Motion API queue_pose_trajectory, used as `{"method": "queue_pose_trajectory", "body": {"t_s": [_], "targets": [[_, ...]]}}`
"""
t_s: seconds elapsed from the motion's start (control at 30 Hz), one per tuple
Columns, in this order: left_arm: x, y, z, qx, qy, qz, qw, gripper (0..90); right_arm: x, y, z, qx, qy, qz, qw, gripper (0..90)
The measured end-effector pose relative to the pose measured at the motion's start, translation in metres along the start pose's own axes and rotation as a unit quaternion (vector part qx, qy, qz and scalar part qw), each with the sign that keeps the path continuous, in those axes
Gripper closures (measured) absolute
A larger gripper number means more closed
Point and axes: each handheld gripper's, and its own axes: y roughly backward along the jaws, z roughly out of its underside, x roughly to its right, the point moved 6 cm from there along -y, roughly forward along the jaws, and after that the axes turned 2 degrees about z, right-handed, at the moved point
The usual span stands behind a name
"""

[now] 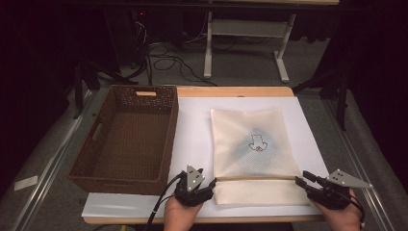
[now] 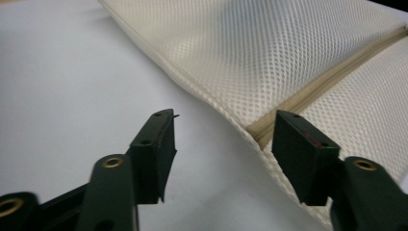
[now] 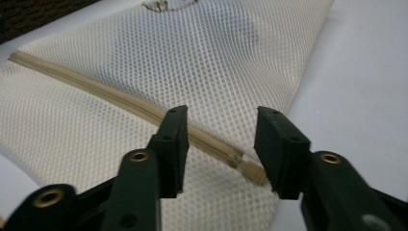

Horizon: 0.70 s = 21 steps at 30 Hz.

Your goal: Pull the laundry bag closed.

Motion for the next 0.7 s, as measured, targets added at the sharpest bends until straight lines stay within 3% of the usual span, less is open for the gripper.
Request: {"method": "queue_pose_trajectory", "body": {"t_s": [0.13,0.27,0.37,0.47,0.6,0.7], "targets": [[-0.004,0.011,-0.007,0.021,-0.013,-0.021,0.9995,27.4,-0.009,-0.002,-0.007,0.022,0.013,0.008,0.9996,37.8],[0.0,0.023,-0.01,0.027,-0.008,0.0,0.9996,19.5,-0.016,-0.003,-0.012,0.03,0.012,0.014,0.9994,25.5],[0.005,0.029,-0.009,0.027,-0.027,-0.002,0.9993,12.0,-0.024,-0.004,-0.013,0.026,0.019,0.018,0.9993,13.1],[0.005,0.029,-0.012,0.029,-0.017,-0.003,0.9994,0.3,-0.031,-0.001,-0.017,0.038,0.021,0.027,0.9987,0.3],[0.003,0.025,-0.012,0.026,-0.018,-0.006,0.9995,0.2,-0.038,-0.002,-0.019,0.047,0.038,0.033,0.9976,0.2],[0.001,0.023,-0.01,0.019,-0.015,-0.006,0.9997,0.2,-0.038,-0.006,-0.018,0.04,0.035,0.035,0.998,0.1]]}}
